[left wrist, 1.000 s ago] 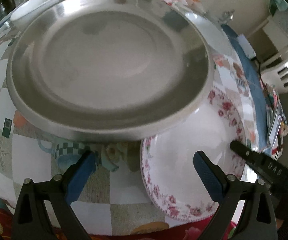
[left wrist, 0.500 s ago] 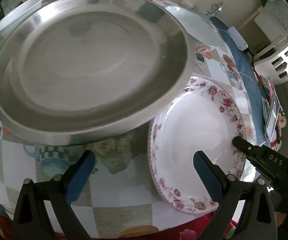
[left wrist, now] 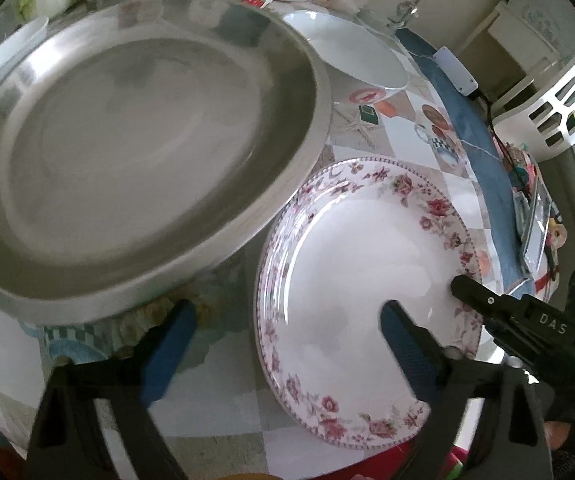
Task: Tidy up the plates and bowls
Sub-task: 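Lift the floral plate edge with the right tool while the left tool approaches the plate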
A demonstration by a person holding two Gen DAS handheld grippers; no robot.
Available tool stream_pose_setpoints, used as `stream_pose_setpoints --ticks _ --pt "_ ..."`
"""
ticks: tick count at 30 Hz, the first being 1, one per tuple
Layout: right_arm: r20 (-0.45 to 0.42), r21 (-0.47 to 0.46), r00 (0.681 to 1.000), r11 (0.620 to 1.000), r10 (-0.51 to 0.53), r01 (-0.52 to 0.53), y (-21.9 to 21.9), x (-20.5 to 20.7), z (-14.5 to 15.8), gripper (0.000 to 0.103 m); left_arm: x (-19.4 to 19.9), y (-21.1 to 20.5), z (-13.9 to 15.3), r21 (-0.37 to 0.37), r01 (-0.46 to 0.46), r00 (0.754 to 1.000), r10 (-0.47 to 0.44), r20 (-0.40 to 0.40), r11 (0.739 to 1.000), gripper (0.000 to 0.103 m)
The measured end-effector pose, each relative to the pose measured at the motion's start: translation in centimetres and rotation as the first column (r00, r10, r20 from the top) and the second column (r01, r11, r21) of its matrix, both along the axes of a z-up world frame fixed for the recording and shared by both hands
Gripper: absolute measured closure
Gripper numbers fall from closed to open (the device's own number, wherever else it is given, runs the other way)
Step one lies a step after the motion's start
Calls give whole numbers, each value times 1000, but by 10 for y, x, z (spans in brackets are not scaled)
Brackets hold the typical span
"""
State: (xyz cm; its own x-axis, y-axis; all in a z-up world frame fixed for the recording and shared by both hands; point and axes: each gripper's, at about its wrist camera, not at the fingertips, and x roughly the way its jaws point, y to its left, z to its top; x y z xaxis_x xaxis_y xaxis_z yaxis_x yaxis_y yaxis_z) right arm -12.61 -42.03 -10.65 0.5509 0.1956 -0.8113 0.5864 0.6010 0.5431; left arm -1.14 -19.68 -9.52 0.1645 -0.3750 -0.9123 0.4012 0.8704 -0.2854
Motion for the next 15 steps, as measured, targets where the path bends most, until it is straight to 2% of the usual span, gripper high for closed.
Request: stream_pose_setpoints --ticks 2,4,5,6,9,15 --pt "1 0 1000 1000 3 -3 0 3 -1 89 1 -5 1 16 9 1000 -10 21 1000 27" --pt "2 2 1000 1000 6 -6 -1 7 -3 89 1 -5 1 21 17 999 -17 27 1000 27" --pt "3 2 1000 1000 7 -7 -1 7 -3 89 1 -7 1 22 21 999 -21 32 1000 32" --pt "4 3 1000 1000 6 -6 -2 8 -3 89 1 -7 1 26 24 999 -25 40 999 42" --pt "6 0 1000 1000 8 -8 -2 9 -3 88 1 -11 1 33 37 998 -39 54 999 55" --pt "14 -5 1000 1000 8 -7 -1 10 -4 88 3 -10 1 20 29 998 -31 56 999 63"
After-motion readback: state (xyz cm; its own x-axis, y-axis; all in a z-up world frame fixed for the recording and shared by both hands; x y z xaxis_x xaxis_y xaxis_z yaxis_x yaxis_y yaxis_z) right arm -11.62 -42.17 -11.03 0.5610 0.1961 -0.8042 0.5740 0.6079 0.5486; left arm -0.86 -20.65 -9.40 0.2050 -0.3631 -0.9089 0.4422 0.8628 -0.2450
